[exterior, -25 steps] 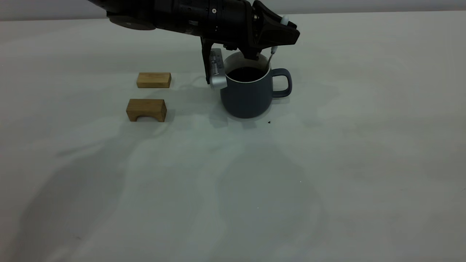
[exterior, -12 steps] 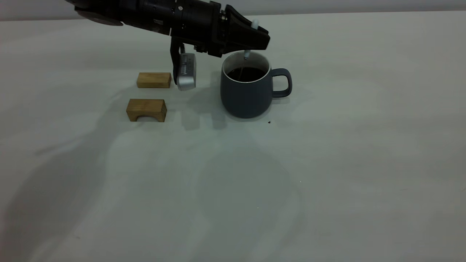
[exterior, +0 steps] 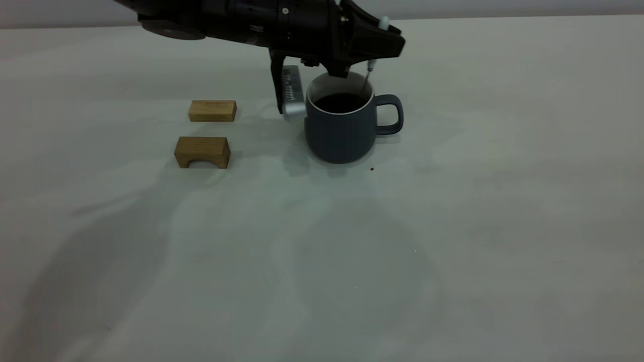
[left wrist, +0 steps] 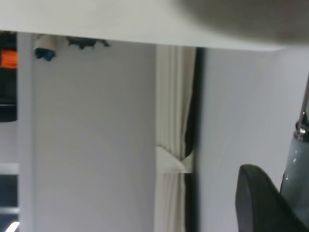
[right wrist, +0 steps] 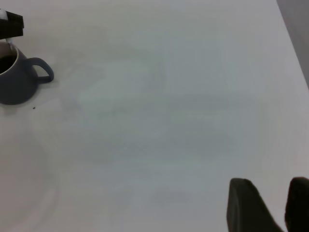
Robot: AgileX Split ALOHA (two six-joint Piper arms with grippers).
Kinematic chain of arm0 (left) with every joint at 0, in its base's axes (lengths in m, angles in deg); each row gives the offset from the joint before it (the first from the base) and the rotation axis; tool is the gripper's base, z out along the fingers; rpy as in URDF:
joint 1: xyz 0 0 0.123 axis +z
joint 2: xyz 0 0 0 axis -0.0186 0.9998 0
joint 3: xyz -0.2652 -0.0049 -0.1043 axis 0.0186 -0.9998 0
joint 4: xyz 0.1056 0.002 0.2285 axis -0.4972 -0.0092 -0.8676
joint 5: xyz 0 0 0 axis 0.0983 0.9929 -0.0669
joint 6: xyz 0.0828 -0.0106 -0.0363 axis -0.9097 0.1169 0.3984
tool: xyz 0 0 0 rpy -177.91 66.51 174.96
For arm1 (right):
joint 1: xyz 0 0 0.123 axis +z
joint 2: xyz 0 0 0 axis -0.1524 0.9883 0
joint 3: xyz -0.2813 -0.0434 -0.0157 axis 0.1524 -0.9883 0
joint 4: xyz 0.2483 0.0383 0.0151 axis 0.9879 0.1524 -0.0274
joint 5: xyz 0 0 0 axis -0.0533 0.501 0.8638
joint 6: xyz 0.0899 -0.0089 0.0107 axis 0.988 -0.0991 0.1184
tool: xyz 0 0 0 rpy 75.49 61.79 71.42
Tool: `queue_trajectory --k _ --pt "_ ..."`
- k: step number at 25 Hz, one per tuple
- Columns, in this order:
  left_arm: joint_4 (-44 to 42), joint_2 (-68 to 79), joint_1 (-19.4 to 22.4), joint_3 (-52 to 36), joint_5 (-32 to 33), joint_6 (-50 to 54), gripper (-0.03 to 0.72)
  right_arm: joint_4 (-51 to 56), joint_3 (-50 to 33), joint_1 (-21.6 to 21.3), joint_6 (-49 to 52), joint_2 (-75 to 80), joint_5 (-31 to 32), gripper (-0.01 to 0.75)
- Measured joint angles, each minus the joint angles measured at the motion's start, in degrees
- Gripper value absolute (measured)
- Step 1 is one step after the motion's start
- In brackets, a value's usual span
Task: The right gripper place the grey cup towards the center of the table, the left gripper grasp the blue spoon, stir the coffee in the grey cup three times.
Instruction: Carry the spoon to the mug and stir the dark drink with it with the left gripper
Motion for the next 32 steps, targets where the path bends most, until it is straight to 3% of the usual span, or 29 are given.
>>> queue_trajectory --k 10,32 --pt "-13.36 0.0 3.71 0.0 5.74 6.08 0.142 0.0 0.0 0.0 0.0 0.0 0.0 0.239" --pt "-6.42 1.68 4.4 0.07 2.35 9.96 0.142 0.0 0.0 0.0 0.0 0.0 0.0 0.239"
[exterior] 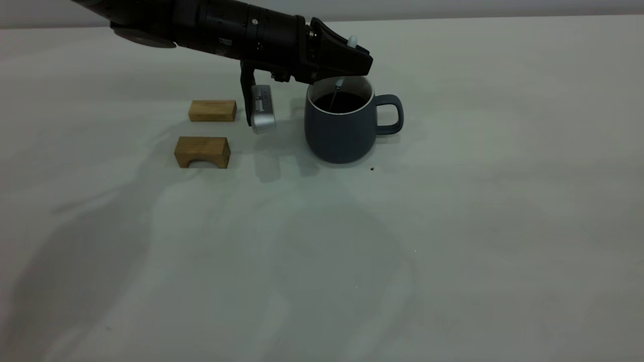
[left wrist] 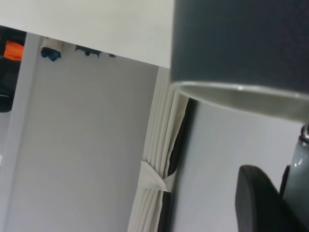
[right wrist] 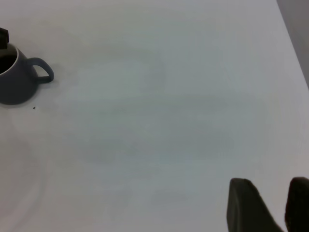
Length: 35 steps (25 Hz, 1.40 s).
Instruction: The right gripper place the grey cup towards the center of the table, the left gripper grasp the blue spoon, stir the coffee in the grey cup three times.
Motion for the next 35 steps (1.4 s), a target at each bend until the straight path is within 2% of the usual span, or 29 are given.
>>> queue_trajectory --k 10,12,16,23,28,35 --pt "-0.24 0.04 0.0 0.0 2.7 0.07 0.154 0.0 0.0 0.0 0.0 0.0 0.05 0.239" --pt "-0.37 0.04 0.0 0.0 2.96 0.07 0.205 0.0 0.0 0.0 0.0 0.0 0.05 0.239" --pt "-0.42 0.04 0.0 0.0 3.61 0.07 0.358 0.0 0.0 0.0 0.0 0.0 0.05 0.239" --pt "-0.63 -0.63 0.11 0.0 4.74 -1.29 0.507 0.0 0.0 0.0 0.0 0.0 0.05 0.239" --pt "-3.25 -3.51 1.18 0.0 5.73 -6.61 0.54 0.0 0.0 0.0 0.0 0.0 0.05 0.239" --pt "-13.0 -13.2 1.82 0.0 7.81 -24.4 0.54 0.0 0.0 0.0 0.0 0.0 0.05 0.239"
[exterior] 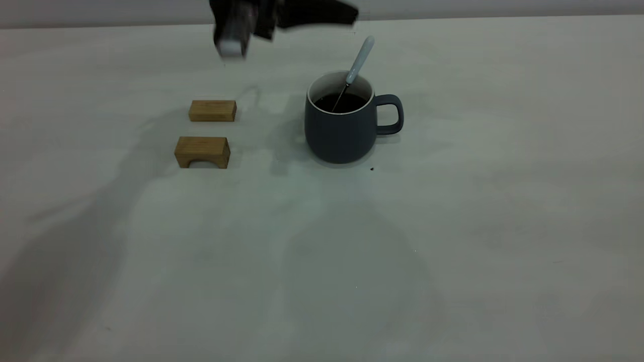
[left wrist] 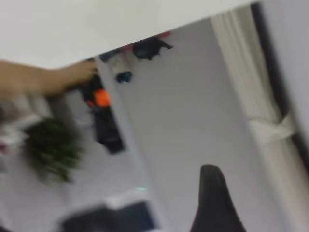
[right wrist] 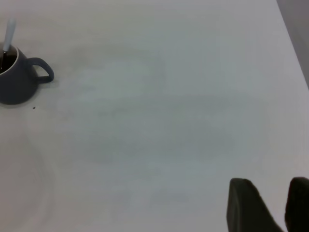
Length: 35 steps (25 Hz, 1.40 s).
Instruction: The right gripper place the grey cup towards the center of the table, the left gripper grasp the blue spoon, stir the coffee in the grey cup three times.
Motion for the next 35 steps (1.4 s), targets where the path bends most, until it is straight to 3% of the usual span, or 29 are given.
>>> queue_trajectory --k 10,13,18,22,28,35 --pt "-7.47 -15.99 0.0 -0.05 1.48 -16.06 0.521 0.0 0.0 0.0 0.0 0.0 0.0 0.239" --pt "-15.75 -22.59 0.6 -0.05 1.71 -29.01 0.521 0.0 0.0 0.0 0.0 0.0 0.0 0.239" --pt "-39.0 -35.44 1.6 -0.05 2.76 -46.58 0.521 0.0 0.0 0.0 0.0 0.0 0.0 0.239" --pt "-56.15 -46.56 1.6 -0.05 6.7 -41.23 0.521 0.0 0.0 0.0 0.0 0.0 0.0 0.239" --pt "-77.25 -62.35 1.6 -3.26 6.83 -24.43 0.521 0.04 0.0 0.0 0.0 0.0 0.0 0.239" --pt "-81.69 -86.0 1.65 -21.41 6.83 -24.54 0.521 0.04 0.0 0.0 0.0 0.0 0.0 0.239"
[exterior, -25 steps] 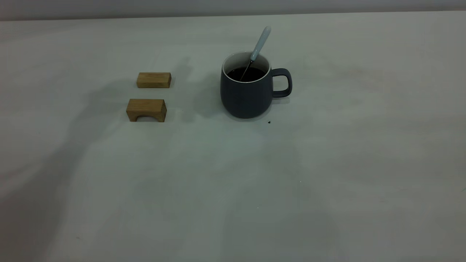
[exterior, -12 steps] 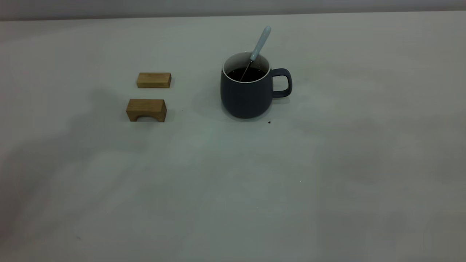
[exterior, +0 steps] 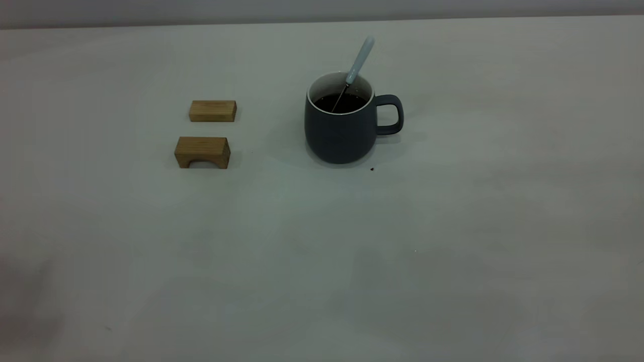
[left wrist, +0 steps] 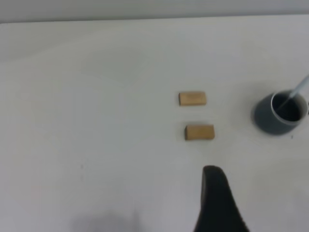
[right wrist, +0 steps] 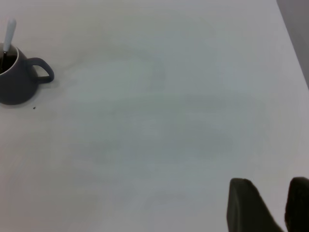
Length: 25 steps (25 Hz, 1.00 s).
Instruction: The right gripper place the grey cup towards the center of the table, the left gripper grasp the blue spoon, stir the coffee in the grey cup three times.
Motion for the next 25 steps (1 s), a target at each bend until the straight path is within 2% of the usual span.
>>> queue_trajectory --k 8,13,20,25 --pt "-2.71 -28.25 0.33 -25.86 0.0 -5.67 0.521 0.0 0.0 0.0 0.0 0.0 0.0 0.239" --pt "-2.3 -38.33 4.74 -39.12 -0.36 -7.01 0.519 0.0 0.0 0.0 0.0 0.0 0.0 0.239" --pt "3.12 -47.7 11.65 -48.64 -1.68 -7.47 0.519 0.0 0.0 0.0 0.0 0.0 0.0 0.239" --pt "2.81 -52.74 12.67 -48.93 -1.74 -8.65 0.519 0.0 0.0 0.0 0.0 0.0 0.0 0.239"
